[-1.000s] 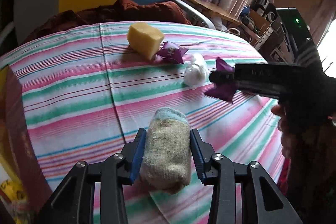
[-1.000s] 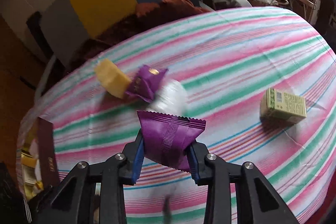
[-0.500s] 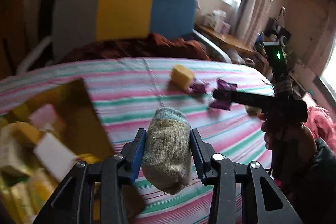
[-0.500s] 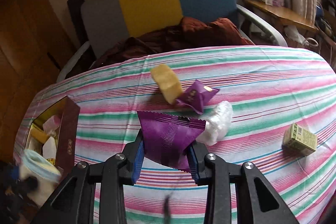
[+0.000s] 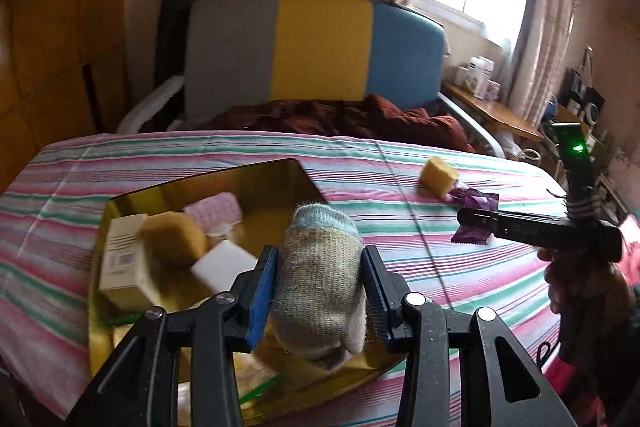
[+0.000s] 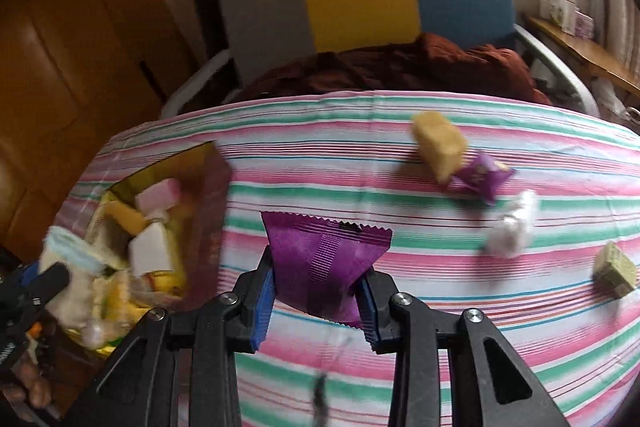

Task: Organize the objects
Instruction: 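Carry the beige sock and purple packet into the gold tray and release both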

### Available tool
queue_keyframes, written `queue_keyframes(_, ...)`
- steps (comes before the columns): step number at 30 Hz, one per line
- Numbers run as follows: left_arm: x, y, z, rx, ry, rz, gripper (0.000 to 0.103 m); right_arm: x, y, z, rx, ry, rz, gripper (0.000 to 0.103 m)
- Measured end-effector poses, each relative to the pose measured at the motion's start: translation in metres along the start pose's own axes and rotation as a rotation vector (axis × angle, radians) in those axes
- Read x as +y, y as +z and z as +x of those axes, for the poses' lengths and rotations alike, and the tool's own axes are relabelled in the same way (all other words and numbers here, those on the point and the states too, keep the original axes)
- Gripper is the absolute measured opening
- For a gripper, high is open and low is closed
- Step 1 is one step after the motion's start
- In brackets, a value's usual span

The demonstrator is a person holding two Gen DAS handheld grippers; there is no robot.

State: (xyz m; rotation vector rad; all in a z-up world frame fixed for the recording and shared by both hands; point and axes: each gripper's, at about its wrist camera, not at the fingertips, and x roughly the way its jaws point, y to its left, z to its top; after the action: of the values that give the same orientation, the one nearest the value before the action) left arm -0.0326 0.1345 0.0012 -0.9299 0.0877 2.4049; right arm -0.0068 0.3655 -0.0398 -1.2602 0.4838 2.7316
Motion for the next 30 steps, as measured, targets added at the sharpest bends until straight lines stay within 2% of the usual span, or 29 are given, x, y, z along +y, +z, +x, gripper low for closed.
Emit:
queue_keyframes(12,0.048,-0.02,-0.012,0.001,0.054,-0.076,0.043,0.098,-0.006,-0.002,-0.001,0.153,-0.123,0.036)
queue_keyframes(17,0.062,-0.029,-0.012,0.016,0.068,-0.102,0.043,0.116,-0.008,0.002,0.016,0.174,-0.144,0.036)
queue_keyframes(30,0.12,-0.046,-0.022,0.025,0.097,-0.245,0.043,0.147,0.002,0.024,0.045,0.185,-0.194,0.036)
